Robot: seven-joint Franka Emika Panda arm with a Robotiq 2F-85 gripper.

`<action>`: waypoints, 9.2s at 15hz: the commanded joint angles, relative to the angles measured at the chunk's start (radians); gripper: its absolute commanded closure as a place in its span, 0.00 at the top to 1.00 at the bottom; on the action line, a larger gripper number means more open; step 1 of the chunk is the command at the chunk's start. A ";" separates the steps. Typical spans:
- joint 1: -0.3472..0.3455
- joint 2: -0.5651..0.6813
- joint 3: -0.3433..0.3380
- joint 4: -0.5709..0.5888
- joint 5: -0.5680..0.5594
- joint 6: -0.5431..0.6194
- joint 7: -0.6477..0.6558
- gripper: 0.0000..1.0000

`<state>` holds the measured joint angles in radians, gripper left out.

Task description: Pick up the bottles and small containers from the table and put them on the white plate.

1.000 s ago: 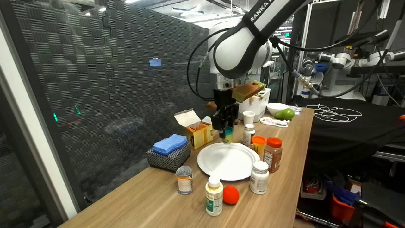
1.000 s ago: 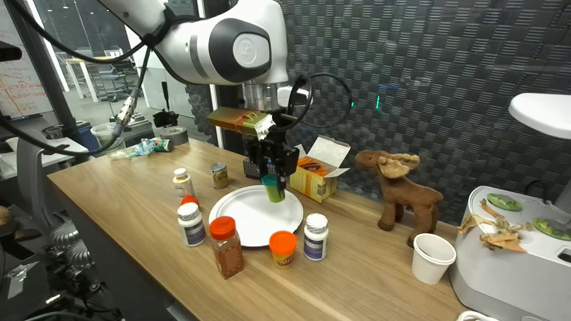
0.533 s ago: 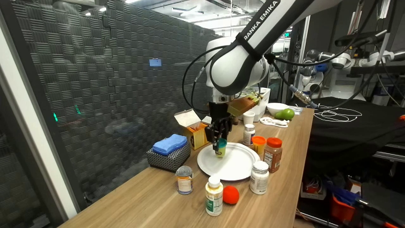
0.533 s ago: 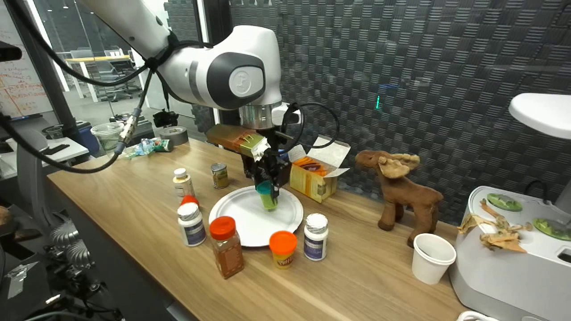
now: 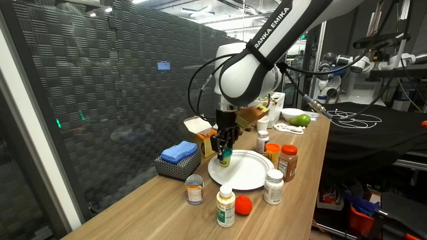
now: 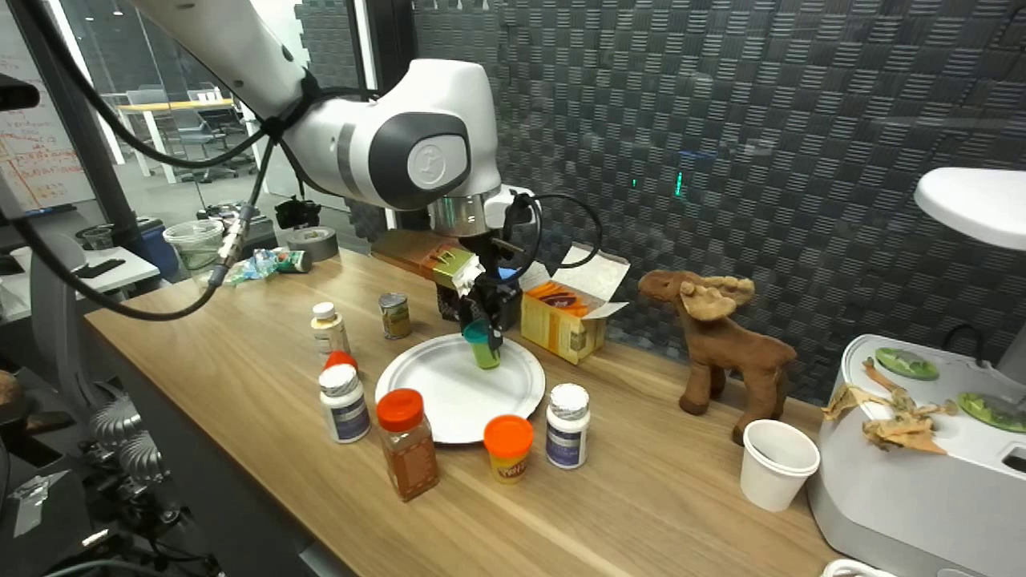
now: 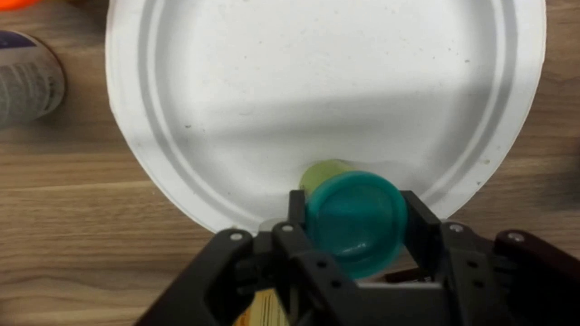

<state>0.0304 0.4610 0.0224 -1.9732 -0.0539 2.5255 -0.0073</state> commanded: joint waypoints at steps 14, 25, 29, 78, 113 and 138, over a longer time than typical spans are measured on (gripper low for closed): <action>-0.026 -0.020 0.004 -0.017 0.027 0.001 -0.018 0.99; -0.029 -0.310 -0.084 -0.213 -0.012 0.078 0.130 1.00; -0.061 -0.361 -0.125 -0.251 -0.010 0.084 0.171 1.00; 0.062 -0.258 -0.192 -0.177 -0.277 -0.026 0.612 0.28; -0.044 -0.111 -0.073 -0.064 0.136 -0.064 0.182 0.91; -0.125 -0.276 -0.154 -0.318 0.115 0.057 0.199 1.00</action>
<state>-0.0983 0.1478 -0.1320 -2.3381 0.0802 2.6259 0.1676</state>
